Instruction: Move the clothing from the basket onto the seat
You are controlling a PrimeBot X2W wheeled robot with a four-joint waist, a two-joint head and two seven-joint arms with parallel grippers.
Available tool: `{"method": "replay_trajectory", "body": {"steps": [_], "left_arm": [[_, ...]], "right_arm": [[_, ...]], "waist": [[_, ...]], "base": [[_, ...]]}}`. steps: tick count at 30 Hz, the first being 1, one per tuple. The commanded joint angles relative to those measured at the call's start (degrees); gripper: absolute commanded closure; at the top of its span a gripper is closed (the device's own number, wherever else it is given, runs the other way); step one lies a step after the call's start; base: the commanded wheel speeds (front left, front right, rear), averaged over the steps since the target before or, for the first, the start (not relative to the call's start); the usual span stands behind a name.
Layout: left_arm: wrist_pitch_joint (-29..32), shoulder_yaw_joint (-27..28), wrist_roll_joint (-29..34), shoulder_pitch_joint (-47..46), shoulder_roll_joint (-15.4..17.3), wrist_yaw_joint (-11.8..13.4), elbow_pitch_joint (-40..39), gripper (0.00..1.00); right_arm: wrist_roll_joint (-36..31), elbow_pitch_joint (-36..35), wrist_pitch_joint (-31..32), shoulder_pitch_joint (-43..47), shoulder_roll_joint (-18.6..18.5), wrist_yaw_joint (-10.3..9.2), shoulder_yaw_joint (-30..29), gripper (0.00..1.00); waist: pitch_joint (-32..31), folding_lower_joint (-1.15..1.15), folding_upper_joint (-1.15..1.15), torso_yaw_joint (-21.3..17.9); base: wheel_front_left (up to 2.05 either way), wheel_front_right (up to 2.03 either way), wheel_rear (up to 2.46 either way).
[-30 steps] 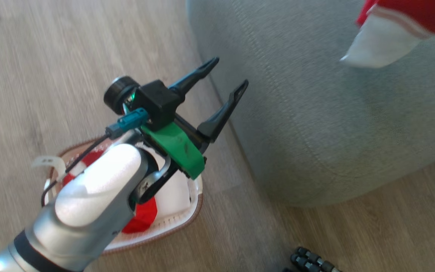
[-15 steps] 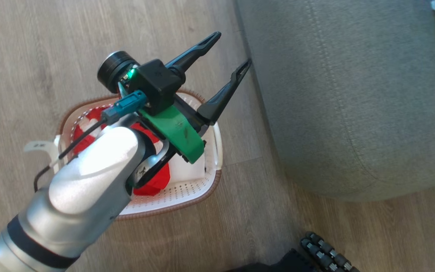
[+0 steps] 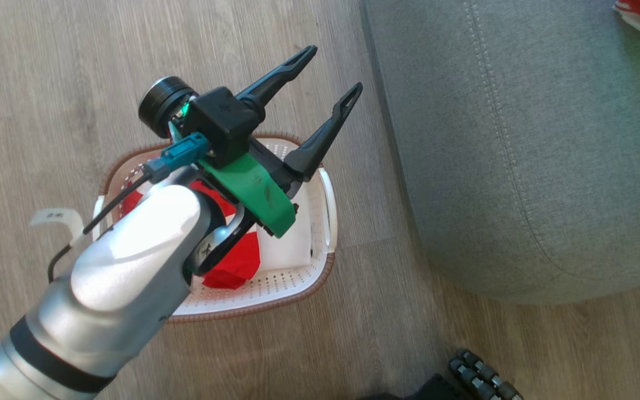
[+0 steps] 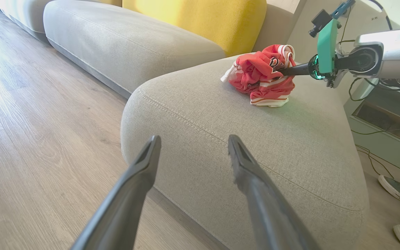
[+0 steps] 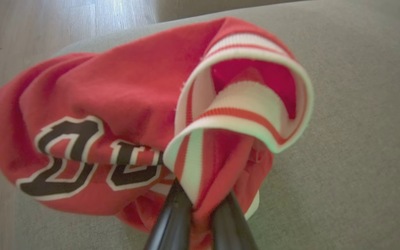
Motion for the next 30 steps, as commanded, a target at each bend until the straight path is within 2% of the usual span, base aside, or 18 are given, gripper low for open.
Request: {"method": "replay_trajectory", "body": {"steps": [1, 2, 3, 4, 10, 15, 23, 30], "left_arm": [[-0.53, 2.33, -0.59, -1.42, 0.93, 0.11, -1.40, 0.00], [-0.61, 2.35, -0.69, -1.30, 0.93, 0.16, -1.27, 0.00], [-0.74, 2.36, -0.78, -1.16, 0.92, 0.23, -1.16, 0.00], [-0.85, 2.37, -0.87, -1.03, 0.89, 0.30, -1.07, 0.00], [-2.21, 2.43, -1.87, 0.78, 0.84, 0.61, 0.31, 0.00], [-3.74, 2.99, -3.17, 3.46, 1.28, 1.27, 1.49, 0.00], [-5.97, 4.84, -5.47, 7.78, 2.08, 3.04, 2.35, 0.00], [-7.73, 7.42, -7.21, 12.34, 3.70, 5.27, 2.72, 0.00]], "right_arm": [[0.90, -0.05, 2.30, -0.45, -1.10, -0.01, 0.87, 0.98], [1.12, 0.15, 3.05, -0.64, -1.05, -0.01, 1.17, 0.60], [1.40, 0.28, 3.43, -0.77, -1.06, -0.01, 1.32, 0.05], [1.67, 0.40, 3.72, -0.85, -1.07, -0.01, 1.44, 0.00], [3.59, 1.24, 8.26, 0.31, -1.00, -0.01, 3.17, 0.00], [5.00, -1.04, 8.24, 1.94, -2.02, -0.01, 4.01, 0.00], [6.14, -8.70, 4.24, 5.31, -5.02, -0.01, 5.50, 0.00], [7.96, -18.29, -2.66, 12.69, -7.88, -0.01, 4.88, 0.00]], "waist": [[-0.74, 0.00, 0.00, -0.07], [-1.07, 0.00, 0.00, -0.11], [-1.52, 0.00, 0.00, -0.18], [-1.94, 0.00, 0.00, -0.25], [-6.81, 0.00, 0.00, -0.92], [-11.52, 0.00, 0.00, -1.53], [-18.26, 0.00, 0.00, -0.75], [-23.24, 0.00, 0.00, 1.44]], "base": [[0.00, 0.00, 0.00], [0.00, 0.00, 0.00], [0.00, 0.00, 0.00], [0.00, 0.00, 0.00], [0.00, 0.00, 0.00], [0.00, 0.00, 0.00], [0.00, 0.00, 0.00], [0.00, 0.00, 0.00]]}}
